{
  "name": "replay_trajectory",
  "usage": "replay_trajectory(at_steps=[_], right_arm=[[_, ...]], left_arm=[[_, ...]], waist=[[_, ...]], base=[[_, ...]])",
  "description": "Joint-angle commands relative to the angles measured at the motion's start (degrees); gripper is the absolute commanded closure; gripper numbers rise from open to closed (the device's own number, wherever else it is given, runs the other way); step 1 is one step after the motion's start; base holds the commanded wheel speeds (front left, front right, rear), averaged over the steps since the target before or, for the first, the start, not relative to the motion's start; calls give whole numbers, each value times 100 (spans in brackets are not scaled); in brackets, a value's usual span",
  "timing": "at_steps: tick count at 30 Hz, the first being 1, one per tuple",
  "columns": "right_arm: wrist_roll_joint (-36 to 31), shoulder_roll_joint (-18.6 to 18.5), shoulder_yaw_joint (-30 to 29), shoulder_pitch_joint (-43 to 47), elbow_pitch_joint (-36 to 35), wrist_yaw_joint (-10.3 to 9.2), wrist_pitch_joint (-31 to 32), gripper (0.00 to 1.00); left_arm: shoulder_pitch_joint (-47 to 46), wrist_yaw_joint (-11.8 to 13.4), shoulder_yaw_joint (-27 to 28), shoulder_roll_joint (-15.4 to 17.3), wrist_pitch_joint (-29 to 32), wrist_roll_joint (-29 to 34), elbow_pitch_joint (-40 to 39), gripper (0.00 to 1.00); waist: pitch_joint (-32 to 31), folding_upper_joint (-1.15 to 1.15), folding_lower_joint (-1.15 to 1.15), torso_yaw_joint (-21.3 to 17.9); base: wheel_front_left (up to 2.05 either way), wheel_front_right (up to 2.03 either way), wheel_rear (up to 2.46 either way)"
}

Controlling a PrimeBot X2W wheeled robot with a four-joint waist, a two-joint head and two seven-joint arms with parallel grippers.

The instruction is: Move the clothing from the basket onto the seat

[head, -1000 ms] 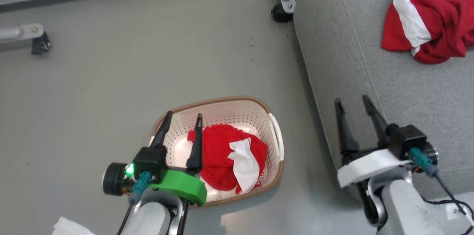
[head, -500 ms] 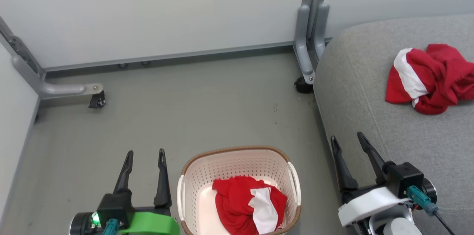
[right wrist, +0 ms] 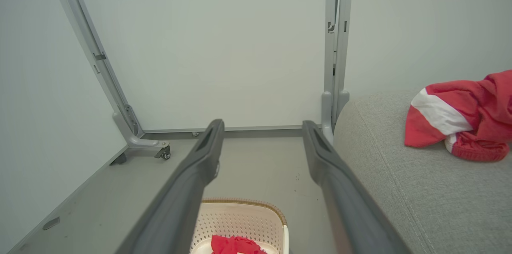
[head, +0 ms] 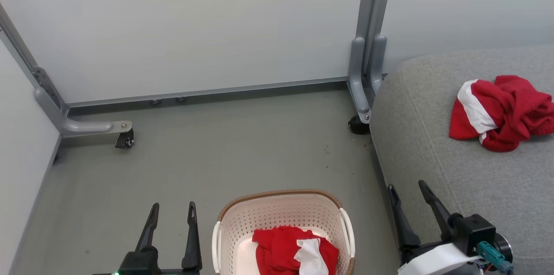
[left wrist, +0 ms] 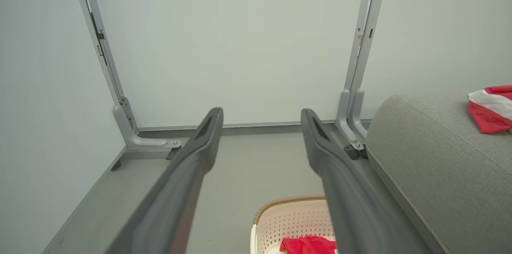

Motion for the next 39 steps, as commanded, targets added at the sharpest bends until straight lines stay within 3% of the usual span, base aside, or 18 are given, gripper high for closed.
replay_trajectory(at_steps=[1,39], right_arm=[[34,-20,10,41,-31,-8,-17,0],[-26,-20,89,27,66,-8,-17,0]], left_arm=[[91,-45,31,-1,-2,48,13,0],[-61,-78,-149,-2,-2,-26,159,0]], waist=[[-1,0,1,-6],[49,0,1,-158]], base=[[0,0,0],[0,0,0]])
